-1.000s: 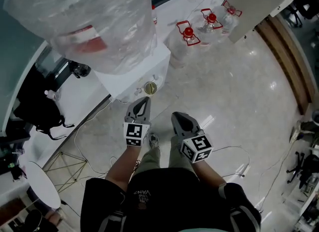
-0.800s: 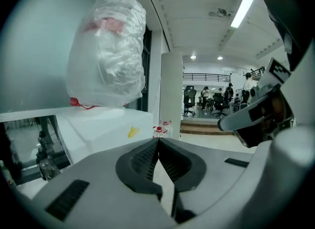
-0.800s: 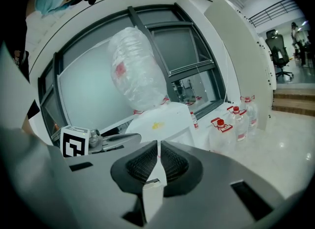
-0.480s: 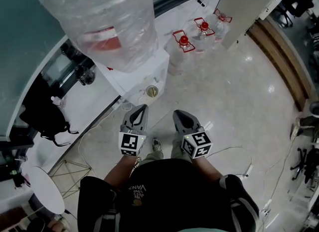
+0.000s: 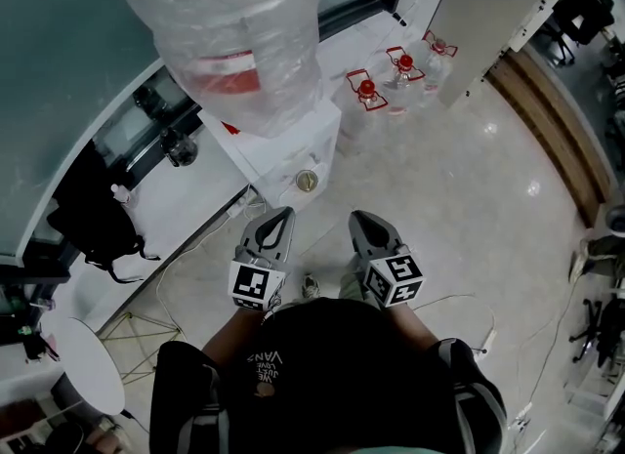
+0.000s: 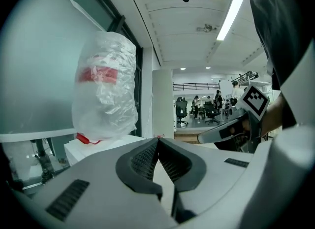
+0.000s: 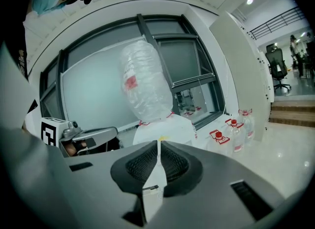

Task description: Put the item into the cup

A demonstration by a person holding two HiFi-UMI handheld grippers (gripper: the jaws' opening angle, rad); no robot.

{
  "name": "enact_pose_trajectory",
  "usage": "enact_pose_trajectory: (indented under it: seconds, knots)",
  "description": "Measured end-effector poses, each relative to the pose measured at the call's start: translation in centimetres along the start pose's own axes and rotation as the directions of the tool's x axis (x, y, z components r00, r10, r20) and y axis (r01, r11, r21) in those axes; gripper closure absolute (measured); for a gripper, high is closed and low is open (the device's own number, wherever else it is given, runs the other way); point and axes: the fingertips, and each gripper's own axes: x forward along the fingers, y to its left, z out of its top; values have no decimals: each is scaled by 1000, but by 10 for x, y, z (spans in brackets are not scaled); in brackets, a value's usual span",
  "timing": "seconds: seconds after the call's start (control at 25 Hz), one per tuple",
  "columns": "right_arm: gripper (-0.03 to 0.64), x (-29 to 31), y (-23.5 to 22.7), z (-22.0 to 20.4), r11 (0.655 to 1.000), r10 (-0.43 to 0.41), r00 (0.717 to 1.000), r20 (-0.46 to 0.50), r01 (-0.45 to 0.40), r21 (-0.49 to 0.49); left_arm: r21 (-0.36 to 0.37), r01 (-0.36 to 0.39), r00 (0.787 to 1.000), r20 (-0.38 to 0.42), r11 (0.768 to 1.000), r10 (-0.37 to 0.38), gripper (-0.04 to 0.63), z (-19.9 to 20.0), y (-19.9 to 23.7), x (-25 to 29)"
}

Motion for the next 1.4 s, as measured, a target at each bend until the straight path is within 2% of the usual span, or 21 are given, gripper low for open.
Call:
enact_pose_trajectory:
  seconds: [0.2, 0.36, 0.6, 0.76, 0.92, 1.4]
  knots:
    - [569, -8, 7, 10, 1000, -2, 1000, 9, 2, -22, -17, -2, 999, 46, 1000, 3, 575, 21, -4, -12]
    - [569, -14, 13, 15, 1000, 11, 1000, 26, -11, -5, -8, -4, 999, 45, 1000, 4, 575, 29, -4, -21]
    - [569, -20, 16, 23, 999, -4, 999, 35, 5, -38, 5, -7, 998, 58, 1000, 7, 575, 41, -3, -28]
    - [571, -21, 19, 28, 997, -17, 999, 45, 20, -80, -6, -11, 999, 33, 1000, 12, 575, 45, -4, -33]
    - [571, -21, 21, 33, 996, -19, 998, 58, 24, -88, -14, -18, 997, 80, 1000, 19, 575, 46, -4, -35]
    - [572, -18, 22, 36, 993, -15, 997, 77, 24, -113, -16, -11, 997, 75, 1000, 12, 575, 40, -5, -33]
